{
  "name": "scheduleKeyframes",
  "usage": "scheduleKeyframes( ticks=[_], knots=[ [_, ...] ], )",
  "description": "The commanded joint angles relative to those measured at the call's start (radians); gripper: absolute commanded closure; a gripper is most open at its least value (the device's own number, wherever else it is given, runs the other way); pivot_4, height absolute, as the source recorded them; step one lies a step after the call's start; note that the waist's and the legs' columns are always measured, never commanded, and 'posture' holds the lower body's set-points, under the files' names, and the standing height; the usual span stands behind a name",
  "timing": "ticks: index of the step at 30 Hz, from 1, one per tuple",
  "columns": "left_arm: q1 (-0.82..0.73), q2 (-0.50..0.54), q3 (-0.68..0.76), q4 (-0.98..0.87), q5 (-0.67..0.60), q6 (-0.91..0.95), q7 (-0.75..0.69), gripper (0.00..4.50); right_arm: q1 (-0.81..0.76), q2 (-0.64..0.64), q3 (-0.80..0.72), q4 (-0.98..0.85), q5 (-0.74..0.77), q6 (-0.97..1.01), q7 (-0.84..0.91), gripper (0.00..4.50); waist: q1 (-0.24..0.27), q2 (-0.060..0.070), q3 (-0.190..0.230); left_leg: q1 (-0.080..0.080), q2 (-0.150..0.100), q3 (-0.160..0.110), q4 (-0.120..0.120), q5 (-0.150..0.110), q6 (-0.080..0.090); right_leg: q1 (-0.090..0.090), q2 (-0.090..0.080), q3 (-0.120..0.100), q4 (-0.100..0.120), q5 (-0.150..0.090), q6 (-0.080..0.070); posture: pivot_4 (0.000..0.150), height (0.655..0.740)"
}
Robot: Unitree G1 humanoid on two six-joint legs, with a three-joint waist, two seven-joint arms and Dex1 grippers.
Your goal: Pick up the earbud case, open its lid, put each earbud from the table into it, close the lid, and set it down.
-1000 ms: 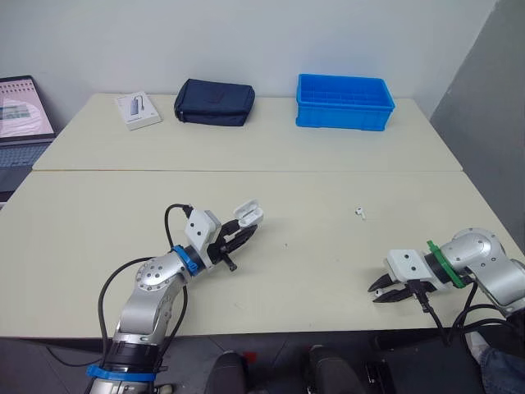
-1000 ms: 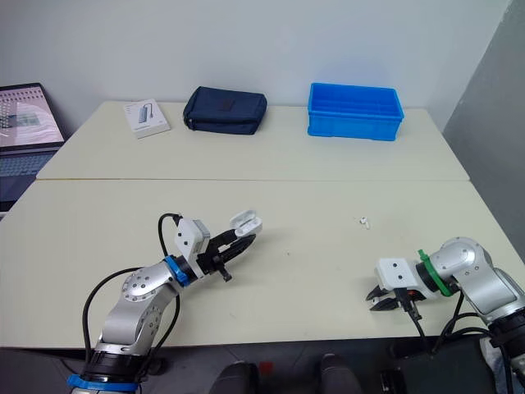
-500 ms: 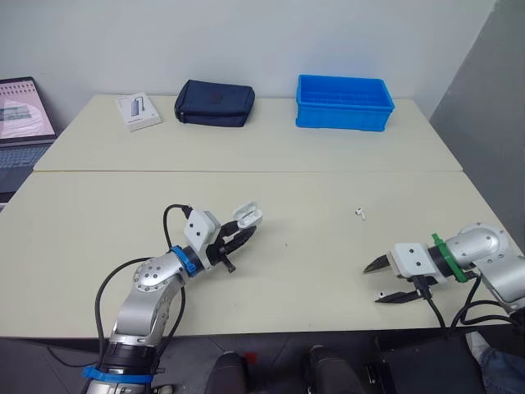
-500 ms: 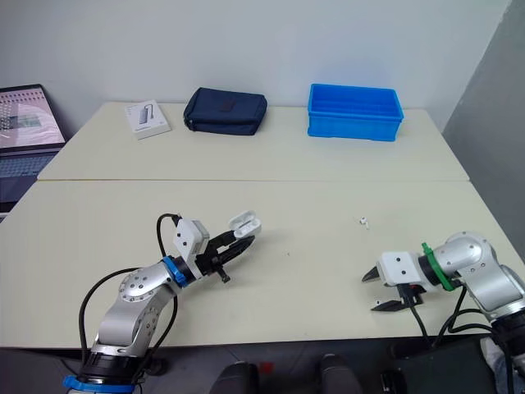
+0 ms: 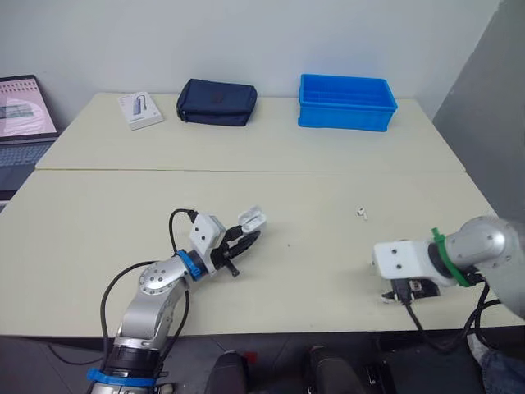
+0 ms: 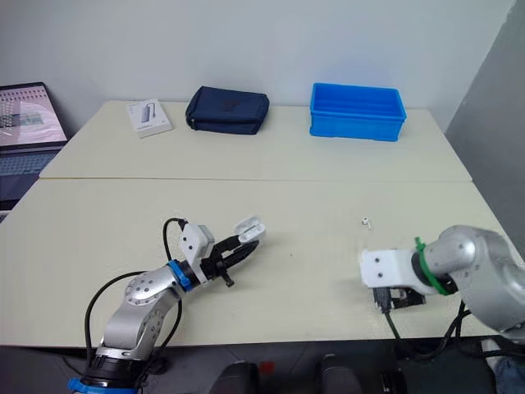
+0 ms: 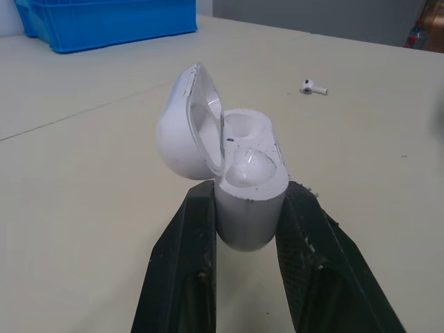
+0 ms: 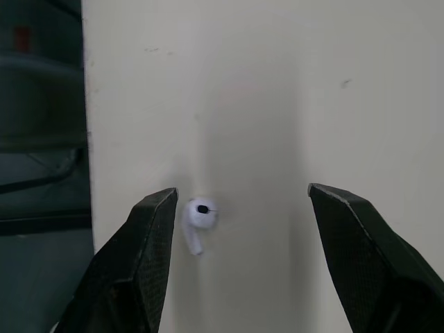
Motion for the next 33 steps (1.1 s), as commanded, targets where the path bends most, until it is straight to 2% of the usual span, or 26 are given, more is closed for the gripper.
scheduleKeyframes(
  ticks=[1, 15, 18, 24, 33],
  knots=[
    [-0.009, -0.004, 0.001, -0.017, -0.001, -0.02, 0.005, 3.69, -0.008, -0.002, 0.031, 0.007, -0.039, 0.006, -0.004, 1.37, 0.0, 0.0, 0.0, 0.0, 0.0, 0.0, 0.0, 0.0, 0.0, 0.0, 0.0, 0.0, 0.0, 0.002, 0.003, 0.15, 0.74],
    [0.003, -0.004, 0.006, -0.028, -0.005, -0.017, 0.011, 3.69, 0.039, 0.03, 0.06, 0.054, -0.057, 0.04, -0.03, 1.37, 0.0, 0.0, 0.0, 0.0, 0.0, 0.0, 0.0, 0.0, 0.0, 0.0, 0.0, -0.001, 0.0, 0.002, 0.003, 0.15, 0.74],
    [0.003, -0.004, 0.005, -0.03, -0.006, -0.016, 0.012, 3.69, 0.052, 0.032, 0.057, 0.052, -0.045, 0.046, -0.028, 1.97, 0.0, 0.0, 0.0, 0.0, 0.0, -0.001, 0.0, 0.0, 0.0, 0.0, 0.0, -0.001, 0.0, 0.002, 0.003, 0.15, 0.74],
    [-0.002, -0.005, 0.002, -0.03, -0.006, -0.012, 0.012, 3.69, 0.048, 0.043, 0.061, 0.065, -0.04, 0.035, -0.027, 4.08, 0.0, -0.001, 0.0, 0.001, 0.0, -0.001, 0.001, 0.0, 0.0, 0.001, 0.0, -0.001, 0.0, 0.0, 0.0, 0.15, 0.74],
    [-0.001, -0.007, 0.009, -0.044, -0.027, -0.011, 0.001, 3.69, 0.023, 0.061, -0.014, 0.078, 0.008, 0.016, -0.032, 4.12, -0.001, -0.002, -0.001, 0.001, 0.0, -0.001, 0.001, 0.0, 0.0, 0.001, 0.001, 0.0, 0.001, 0.0, 0.0, 0.15, 0.74]
  ],
)
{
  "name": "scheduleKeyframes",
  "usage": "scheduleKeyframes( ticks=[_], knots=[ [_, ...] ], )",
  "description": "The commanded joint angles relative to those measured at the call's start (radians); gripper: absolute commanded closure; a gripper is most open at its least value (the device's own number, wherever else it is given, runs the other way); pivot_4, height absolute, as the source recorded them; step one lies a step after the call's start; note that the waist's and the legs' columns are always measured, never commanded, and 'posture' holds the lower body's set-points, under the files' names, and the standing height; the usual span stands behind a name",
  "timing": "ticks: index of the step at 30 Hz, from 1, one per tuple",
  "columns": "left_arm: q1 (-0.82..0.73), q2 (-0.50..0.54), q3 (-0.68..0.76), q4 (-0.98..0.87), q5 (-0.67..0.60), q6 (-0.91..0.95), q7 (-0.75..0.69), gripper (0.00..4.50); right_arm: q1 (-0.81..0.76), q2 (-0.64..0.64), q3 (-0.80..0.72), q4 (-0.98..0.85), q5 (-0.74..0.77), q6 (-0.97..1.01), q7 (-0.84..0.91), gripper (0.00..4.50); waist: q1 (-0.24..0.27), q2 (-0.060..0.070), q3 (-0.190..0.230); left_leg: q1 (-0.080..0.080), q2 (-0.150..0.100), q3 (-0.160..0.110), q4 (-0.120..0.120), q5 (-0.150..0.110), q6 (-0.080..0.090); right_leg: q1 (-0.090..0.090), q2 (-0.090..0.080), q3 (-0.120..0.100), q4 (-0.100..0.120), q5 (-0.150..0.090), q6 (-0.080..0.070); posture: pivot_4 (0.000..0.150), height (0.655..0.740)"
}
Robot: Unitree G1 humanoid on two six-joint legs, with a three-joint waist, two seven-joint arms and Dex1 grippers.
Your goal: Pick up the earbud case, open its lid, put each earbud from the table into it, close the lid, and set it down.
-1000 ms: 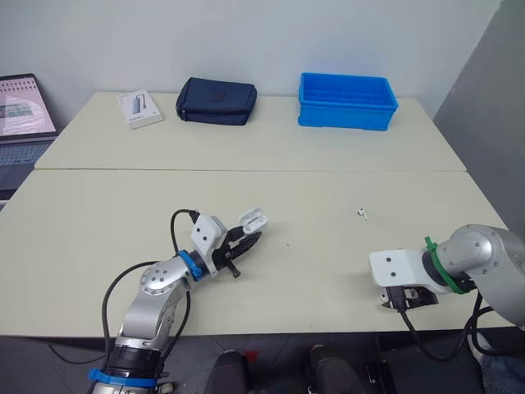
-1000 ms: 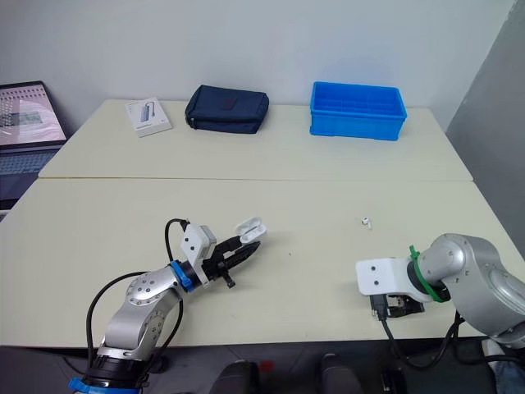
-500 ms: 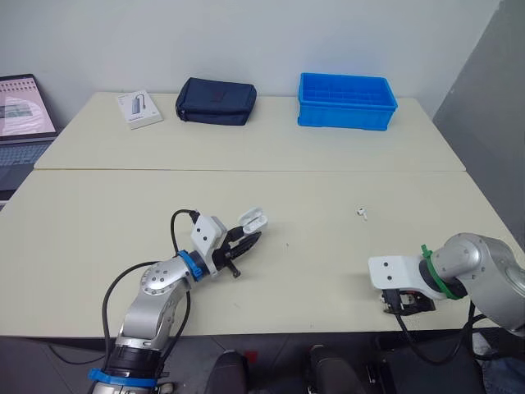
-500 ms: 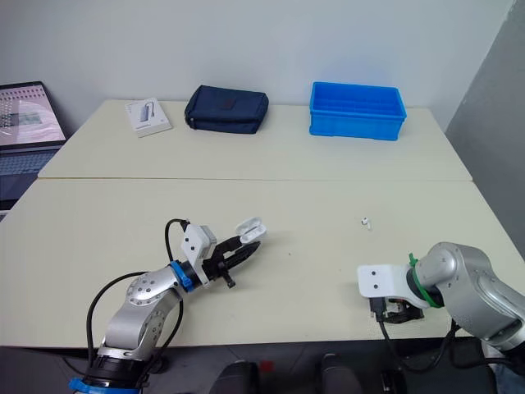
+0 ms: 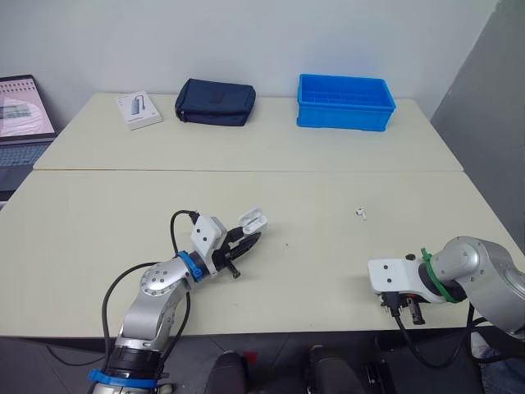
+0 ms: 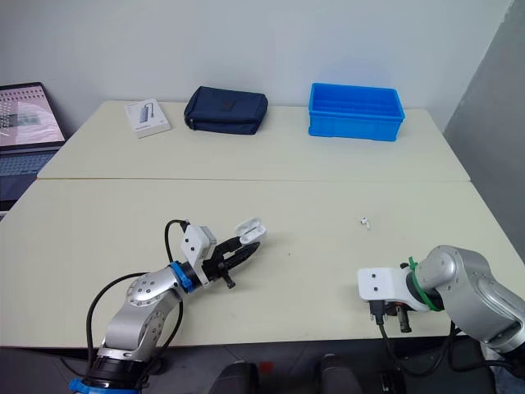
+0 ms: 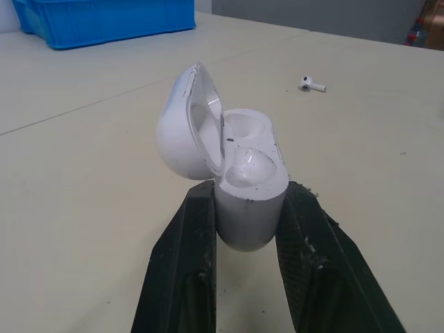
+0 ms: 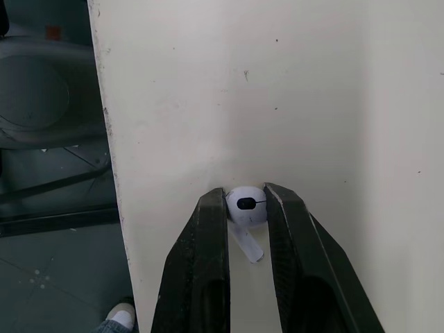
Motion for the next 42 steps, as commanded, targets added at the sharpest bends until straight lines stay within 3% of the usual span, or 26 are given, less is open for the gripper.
scheduleKeyframes(
  ticks=[1, 5, 12, 15, 20, 28, 42],
  knots=[
    [-0.006, -0.009, 0.012, -0.05, -0.037, -0.012, -0.008, 3.69, -0.036, 0.028, -0.081, -0.003, 0.049, 0.002, -0.011, 4.12, 0.0, 0.0, 0.0, 0.0, 0.0, 0.0, 0.0, 0.0, 0.0, 0.0, 0.0, 0.0, 0.0, 0.0, 0.0, 0.15, 0.74],
    [-0.011, -0.026, 0.021, -0.08, -0.082, 0.007, -0.007, 3.69, -0.137, 0.169, -0.197, 0.014, 0.143, 0.09, -0.089, 4.12, -0.003, 0.0, 0.0, 0.0, 0.0, 0.0, 0.0, 0.0, 0.0, 0.0, 0.001, 0.0, 0.001, 0.003, 0.004, 0.15, 0.74],
    [-0.018, -0.043, 0.005, -0.12, -0.094, 0.027, 0.003, 3.69, -0.252, 0.644, -0.424, 0.018, 0.303, 0.303, -0.406, 4.12, -0.001, 0.0, 0.0, -0.001, 0.0, -0.003, -0.001, 0.0, 0.0, 0.0, 0.002, -0.001, 0.002, 0.003, 0.004, 0.15, 0.74],
    [-0.034, -0.05, 0.0, -0.122, -0.089, 0.029, 0.008, 3.69, -0.216, 0.917, -0.499, -0.007, 0.429, 0.223, -0.512, 4.12, -0.001, 0.0, 0.0, -0.001, 0.0, -0.003, -0.001, 0.0, 0.0, -0.001, 0.002, -0.001, 0.002, 0.003, 0.004, 0.15, 0.74],
    [-0.057, -0.053, -0.002, -0.114, -0.086, 0.028, 0.021, 3.69, -0.145, 1.096, -0.446, 0.005, 0.469, 0.128, -0.63, 4.12, 0.0, 0.0, 0.0, -0.002, 0.0, -0.002, 0.0, 0.0, 0.0, 0.0, 0.001, -0.001, 0.003, 0.003, 0.005, 0.15, 0.74],
    [-0.073, -0.055, -0.006, -0.116, -0.089, 0.033, 0.025, 3.69, -0.049, 1.175, -0.296, 0.114, 0.415, -0.12, -0.716, 4.12, -0.003, 0.0, 0.0, 0.0, 0.0, -0.003, 0.0, 0.0, 0.0, -0.001, 0.002, -0.001, 0.004, 0.003, 0.004, 0.15, 0.74],
    [-0.08, -0.049, 0.001, -0.12, -0.095, 0.037, 0.017, 3.69, -0.026, 1.155, -0.235, 0.265, 0.396, -0.308, -0.748, 4.12, -0.003, 0.0, 0.0, -0.001, 0.0, -0.003, -0.001, 0.0, 0.0, -0.001, 0.002, -0.001, 0.004, 0.003, 0.004, 0.15, 0.74]
  ],
)
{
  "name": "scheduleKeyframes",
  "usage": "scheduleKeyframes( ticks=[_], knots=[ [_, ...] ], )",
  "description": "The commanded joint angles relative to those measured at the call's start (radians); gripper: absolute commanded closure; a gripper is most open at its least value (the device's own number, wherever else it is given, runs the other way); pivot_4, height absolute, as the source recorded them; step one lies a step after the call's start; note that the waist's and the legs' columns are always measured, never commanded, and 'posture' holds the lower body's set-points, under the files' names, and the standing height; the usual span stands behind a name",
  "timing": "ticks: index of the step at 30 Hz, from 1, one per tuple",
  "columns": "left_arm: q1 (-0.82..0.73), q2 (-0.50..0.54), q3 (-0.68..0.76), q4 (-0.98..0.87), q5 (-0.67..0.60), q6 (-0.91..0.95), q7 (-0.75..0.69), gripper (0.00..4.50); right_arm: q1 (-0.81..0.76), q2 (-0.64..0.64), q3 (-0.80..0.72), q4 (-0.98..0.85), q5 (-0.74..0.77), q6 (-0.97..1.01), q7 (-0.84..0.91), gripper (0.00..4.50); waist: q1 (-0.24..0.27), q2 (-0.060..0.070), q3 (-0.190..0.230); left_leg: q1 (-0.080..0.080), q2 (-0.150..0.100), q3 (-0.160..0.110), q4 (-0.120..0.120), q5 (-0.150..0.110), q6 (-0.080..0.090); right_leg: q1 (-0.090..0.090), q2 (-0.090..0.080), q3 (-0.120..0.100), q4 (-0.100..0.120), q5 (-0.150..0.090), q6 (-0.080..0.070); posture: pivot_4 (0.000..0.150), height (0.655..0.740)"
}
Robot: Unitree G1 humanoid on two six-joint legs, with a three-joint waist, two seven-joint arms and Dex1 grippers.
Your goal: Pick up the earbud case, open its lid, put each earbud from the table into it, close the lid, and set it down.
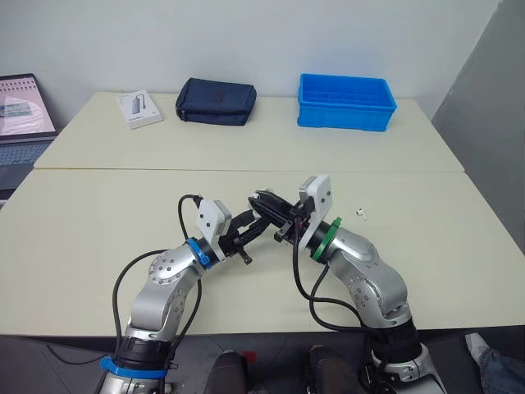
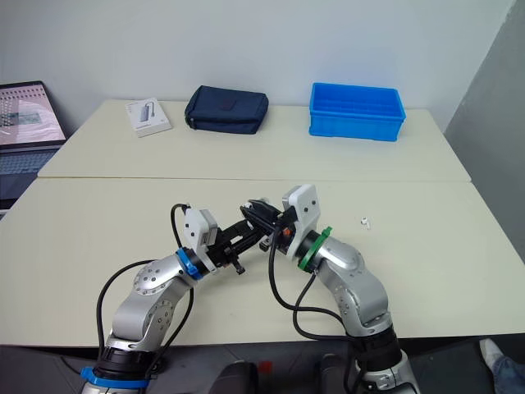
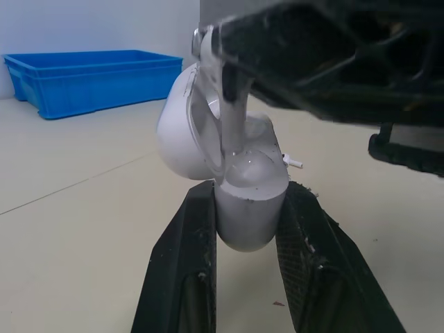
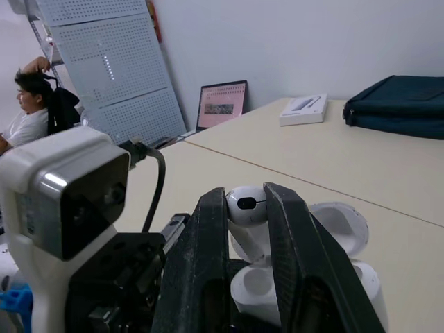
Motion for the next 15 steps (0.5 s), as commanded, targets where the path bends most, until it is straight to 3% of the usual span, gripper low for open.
scheduleKeyframes(
  ticks=[1, 15],
  knots=[
    [-0.016, 0.001, 0.008, -0.037, -0.015, -0.005, 0.0, 3.69, 0.003, -0.005, 0.0, -0.008, 0.004, -0.046, -0.006, 4.12, 0.0, 0.0, 0.0, 0.0, 0.0, 0.0, 0.0, 0.0, 0.0, 0.0, 0.0, 0.0, 0.0, 0.0, 0.0, 0.15, 0.74],
    [-0.021, 0.001, 0.014, -0.032, -0.023, 0.01, -0.001, 3.69, 0.032, -0.028, 0.053, 0.012, -0.005, -0.084, 0.0, 4.12, 0.0, 0.0, 0.0, 0.0, 0.0, 0.0, 0.0, 0.0, 0.0, 0.0, 0.0, 0.0, 0.0, 0.0, 0.0, 0.15, 0.74]
  ],
)
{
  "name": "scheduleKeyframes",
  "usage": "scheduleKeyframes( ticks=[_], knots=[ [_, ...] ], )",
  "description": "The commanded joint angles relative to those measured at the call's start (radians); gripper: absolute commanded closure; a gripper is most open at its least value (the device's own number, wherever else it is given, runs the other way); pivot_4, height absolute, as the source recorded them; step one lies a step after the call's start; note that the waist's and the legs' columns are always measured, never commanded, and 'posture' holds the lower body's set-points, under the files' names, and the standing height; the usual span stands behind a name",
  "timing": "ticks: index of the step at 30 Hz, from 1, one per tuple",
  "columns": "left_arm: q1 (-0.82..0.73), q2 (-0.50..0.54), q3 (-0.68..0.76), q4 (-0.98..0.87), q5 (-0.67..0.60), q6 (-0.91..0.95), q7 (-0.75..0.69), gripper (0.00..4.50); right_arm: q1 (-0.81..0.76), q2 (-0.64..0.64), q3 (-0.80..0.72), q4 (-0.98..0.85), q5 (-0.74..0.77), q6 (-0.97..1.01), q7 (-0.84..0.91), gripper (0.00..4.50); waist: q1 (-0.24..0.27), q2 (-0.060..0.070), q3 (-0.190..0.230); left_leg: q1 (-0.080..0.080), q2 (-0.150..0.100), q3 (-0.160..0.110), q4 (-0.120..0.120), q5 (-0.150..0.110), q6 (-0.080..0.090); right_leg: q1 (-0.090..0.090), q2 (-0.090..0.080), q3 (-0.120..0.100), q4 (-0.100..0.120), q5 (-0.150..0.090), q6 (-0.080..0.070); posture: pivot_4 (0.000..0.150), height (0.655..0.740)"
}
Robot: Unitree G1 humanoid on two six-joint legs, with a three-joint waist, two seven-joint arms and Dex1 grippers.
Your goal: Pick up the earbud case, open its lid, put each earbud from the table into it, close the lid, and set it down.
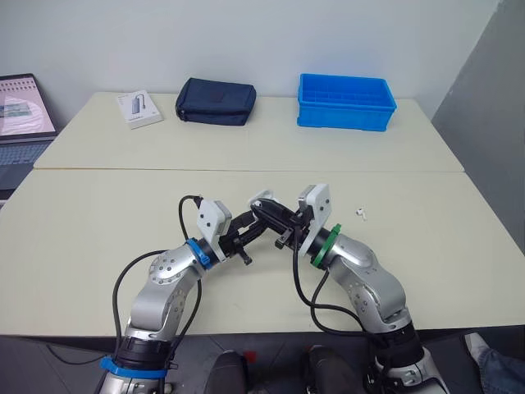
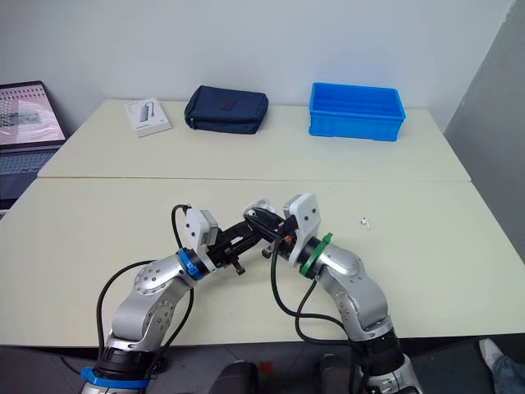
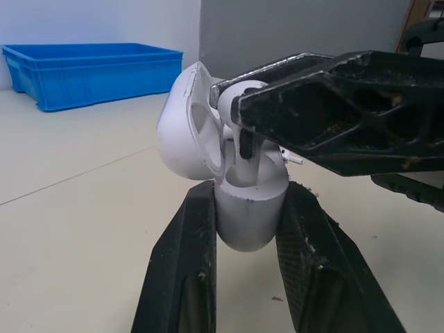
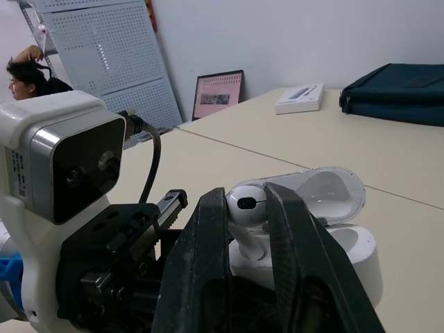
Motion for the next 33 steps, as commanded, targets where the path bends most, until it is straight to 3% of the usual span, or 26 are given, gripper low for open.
scheduleKeyframes(
  ticks=[1, 12, 24, 29, 33],
  knots=[
    [-0.022, 0.0, 0.014, -0.031, -0.02, -0.01, -0.002, 3.69, 0.003, 0.006, 0.02, -0.001, -0.004, -0.031, 0.0, 4.12, 0.0, 0.0, 0.0, 0.0, 0.0, 0.0, 0.0, 0.0, 0.0, 0.0, 0.0, 0.0, 0.0, 0.0, 0.0, 0.15, 0.74],
    [-0.022, -0.003, 0.013, -0.032, -0.021, -0.012, -0.002, 3.69, 0.018, 0.002, 0.031, 0.024, -0.024, -0.046, -0.021, 4.12, 0.0, 0.0, 0.0, 0.0, 0.0, 0.0, 0.0, 0.0, 0.0, 0.0, 0.0, 0.0, -0.001, 0.0, 0.0, 0.15, 0.74],
    [-0.016, 0.003, 0.017, -0.036, -0.02, 0.001, 0.002, 3.69, -0.004, -0.012, 0.006, 0.024, -0.063, -0.102, -0.064, 0.0, 0.0, 0.0, 0.0, 0.0, 0.0, 0.0, 0.0, 0.0, 0.0, 0.0, 0.0, 0.0, -0.001, 0.0, 0.0, 0.15, 0.74],
    [-0.014, 0.007, 0.018, -0.032, -0.018, 0.001, 0.0, 3.69, 0.001, -0.031, -0.006, -0.058, -0.019, -0.075, -0.043, 0.0, 0.0, 0.0, 0.0, 0.0, 0.0, 0.0, -0.001, 0.0, 0.0, 0.0, 0.0, 0.0, -0.001, 0.0, 0.0, 0.15, 0.74],
    [-0.015, 0.011, 0.022, -0.022, -0.013, 0.001, 0.003, 3.69, 0.051, -0.159, -0.079, -0.235, 0.074, 0.002, 0.021, 0.0, 0.004, 0.0, 0.0, -0.001, 0.0, 0.0, -0.001, 0.0, 0.0, 0.0, 0.0, 0.0, -0.003, 0.0, 0.0, 0.15, 0.74]
  ],
)
